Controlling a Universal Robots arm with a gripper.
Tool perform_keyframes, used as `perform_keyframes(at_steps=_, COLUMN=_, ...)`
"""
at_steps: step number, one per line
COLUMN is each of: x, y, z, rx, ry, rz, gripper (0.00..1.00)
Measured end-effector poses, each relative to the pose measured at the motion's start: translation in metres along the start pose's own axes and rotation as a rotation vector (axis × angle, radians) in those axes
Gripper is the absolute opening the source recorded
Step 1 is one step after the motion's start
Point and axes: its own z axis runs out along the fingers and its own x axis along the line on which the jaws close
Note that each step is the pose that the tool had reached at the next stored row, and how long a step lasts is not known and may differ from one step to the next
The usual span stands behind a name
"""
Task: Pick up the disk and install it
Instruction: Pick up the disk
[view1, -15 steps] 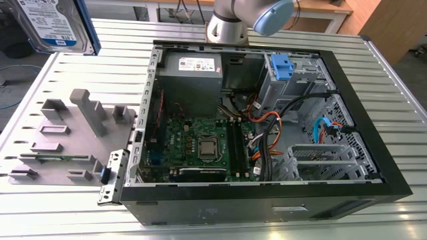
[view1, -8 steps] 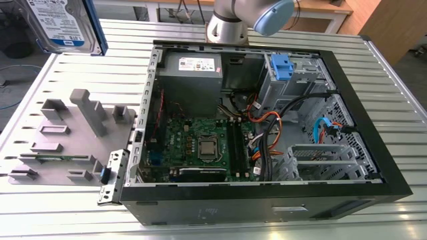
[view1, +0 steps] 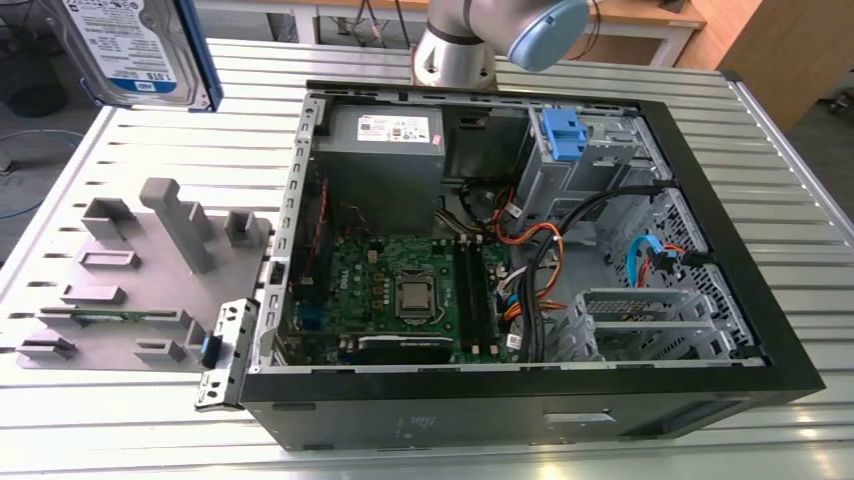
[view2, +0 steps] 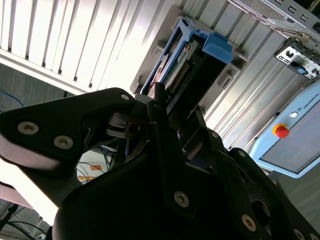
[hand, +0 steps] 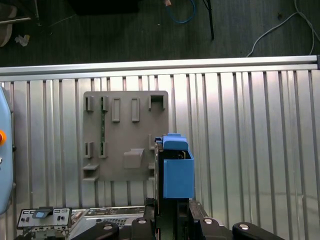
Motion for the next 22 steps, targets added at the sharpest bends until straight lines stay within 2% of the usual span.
perform_keyframes(at_steps=10, x=-0.0001, y=-0.0011, z=0.0, rx=0.0, ry=0.0, rz=0.0, gripper=0.35)
perform_keyframes(at_steps=22, x=-0.001, y=-0.015, z=-0.0004, rx=0.0, ry=0.0, rz=0.0, gripper=0.35)
